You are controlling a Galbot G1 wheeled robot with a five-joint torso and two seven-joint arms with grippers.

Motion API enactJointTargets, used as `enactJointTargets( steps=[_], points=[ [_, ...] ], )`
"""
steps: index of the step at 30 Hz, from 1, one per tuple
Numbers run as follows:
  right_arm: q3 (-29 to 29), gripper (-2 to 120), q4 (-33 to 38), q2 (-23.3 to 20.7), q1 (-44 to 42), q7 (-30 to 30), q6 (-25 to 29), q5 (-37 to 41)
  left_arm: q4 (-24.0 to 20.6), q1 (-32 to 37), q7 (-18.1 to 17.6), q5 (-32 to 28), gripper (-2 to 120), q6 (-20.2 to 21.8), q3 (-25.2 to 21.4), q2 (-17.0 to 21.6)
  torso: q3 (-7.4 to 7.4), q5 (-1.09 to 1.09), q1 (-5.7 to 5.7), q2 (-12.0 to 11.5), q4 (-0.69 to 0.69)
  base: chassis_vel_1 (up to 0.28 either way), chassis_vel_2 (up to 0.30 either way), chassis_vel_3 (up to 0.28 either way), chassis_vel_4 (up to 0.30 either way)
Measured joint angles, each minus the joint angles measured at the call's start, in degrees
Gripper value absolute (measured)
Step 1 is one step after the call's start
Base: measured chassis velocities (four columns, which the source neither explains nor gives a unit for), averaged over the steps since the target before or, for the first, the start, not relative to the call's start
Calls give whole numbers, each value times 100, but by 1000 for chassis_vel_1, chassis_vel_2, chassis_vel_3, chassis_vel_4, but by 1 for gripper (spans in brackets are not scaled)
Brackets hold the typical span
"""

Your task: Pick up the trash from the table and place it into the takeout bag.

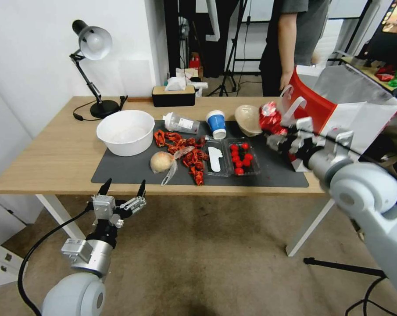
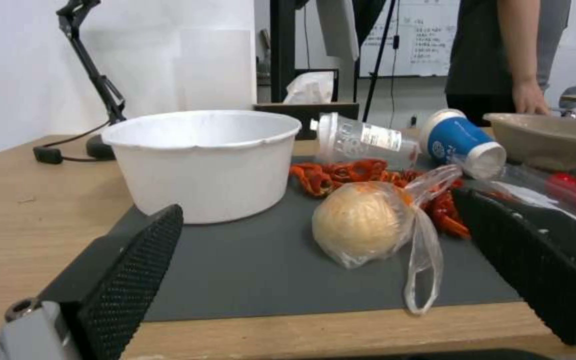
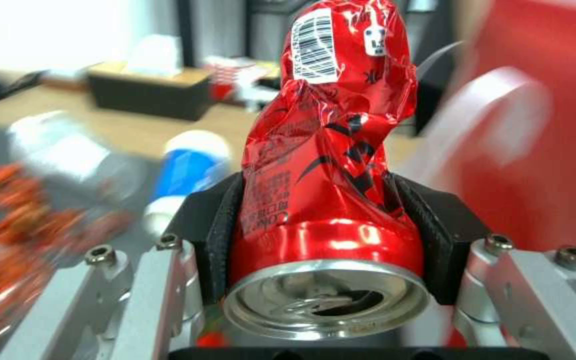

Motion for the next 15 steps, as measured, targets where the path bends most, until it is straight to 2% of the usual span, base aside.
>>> enactJointTargets(
  steps=[4,8,15],
  points=[
    [7,51,-434,-160,569,288,0,284,-91,27,9,1,100,1,-5,-15,0,0,0,0,0,0,0,0,0],
    [59,51,-691,-310,918,240,0,505,-129,24,12,1,100,1,-14,-13,0,-3,0,1,-1,0,0,0,0],
    [54,51,-822,-366,1051,153,0,568,-110,21,7,4,100,-1,-8,-22,0,0,0,0,0,0,0,0,0]
  ],
)
